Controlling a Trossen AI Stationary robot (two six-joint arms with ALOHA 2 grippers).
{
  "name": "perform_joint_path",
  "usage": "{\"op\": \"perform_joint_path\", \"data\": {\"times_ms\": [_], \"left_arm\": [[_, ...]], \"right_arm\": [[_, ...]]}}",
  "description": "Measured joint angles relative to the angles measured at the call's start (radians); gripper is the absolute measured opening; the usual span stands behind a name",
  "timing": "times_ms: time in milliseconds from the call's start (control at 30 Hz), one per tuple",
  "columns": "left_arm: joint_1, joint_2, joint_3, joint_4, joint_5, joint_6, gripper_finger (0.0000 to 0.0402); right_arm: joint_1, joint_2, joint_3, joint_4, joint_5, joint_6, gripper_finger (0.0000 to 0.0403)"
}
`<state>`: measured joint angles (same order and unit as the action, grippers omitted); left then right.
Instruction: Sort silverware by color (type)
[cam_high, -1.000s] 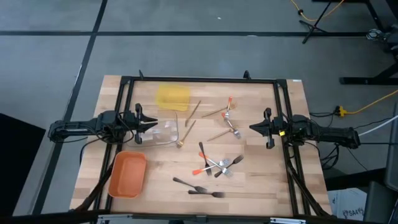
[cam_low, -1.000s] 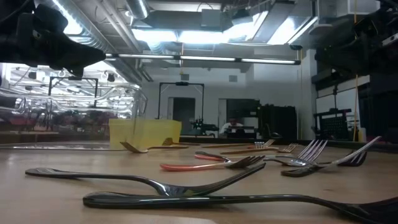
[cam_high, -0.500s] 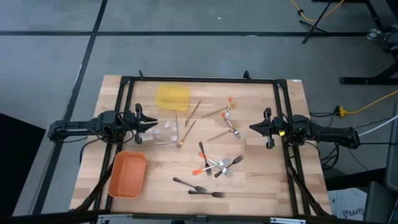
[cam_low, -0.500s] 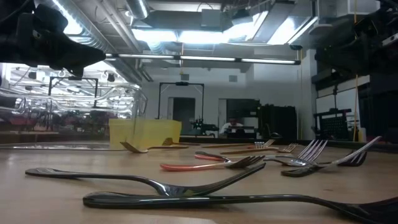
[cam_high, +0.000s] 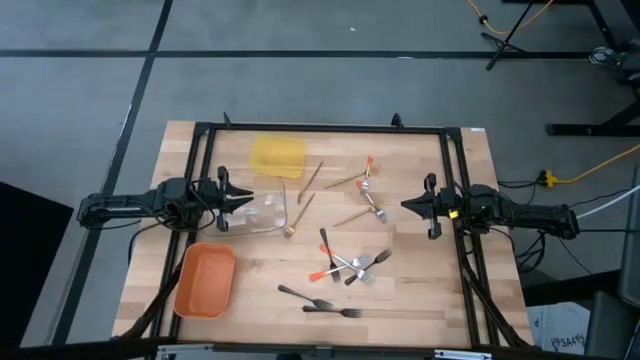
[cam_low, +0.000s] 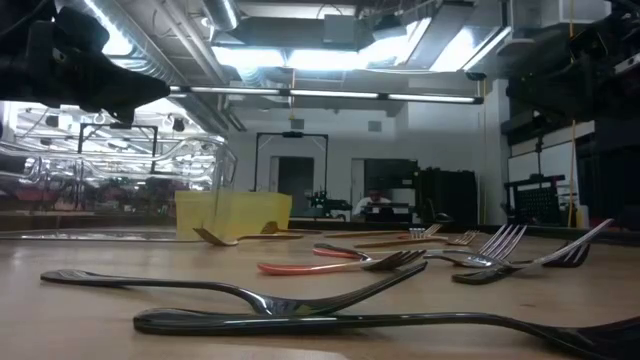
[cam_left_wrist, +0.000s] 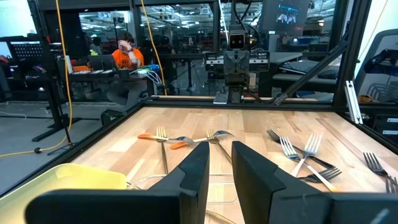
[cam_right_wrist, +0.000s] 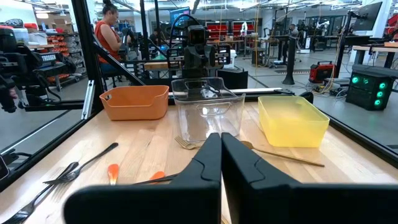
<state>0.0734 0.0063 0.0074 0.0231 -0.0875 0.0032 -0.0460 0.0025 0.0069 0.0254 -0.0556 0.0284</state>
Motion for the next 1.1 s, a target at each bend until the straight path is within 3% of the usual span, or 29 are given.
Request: {"op": "perform_joint_path", "data": {"times_ms": [467,900,1100], "left_arm": [[0.000,0.000,0.000,0.000,0.000,0.000,0.0063],[0.000,0.000,0.000,0.000,0.000,0.000,0.0063],[0.000,0.000,0.000,0.000,0.000,0.000,0.0063]], "right_arm": [[0.000,0.000,0.000,0.001,0.004,0.041,0.0017],[0.000,0.000,0.000,0.001,0.009,0.210,0.0202],[0.000,0.000,0.000,0.001,0.009,0.211,0.0250]]}}
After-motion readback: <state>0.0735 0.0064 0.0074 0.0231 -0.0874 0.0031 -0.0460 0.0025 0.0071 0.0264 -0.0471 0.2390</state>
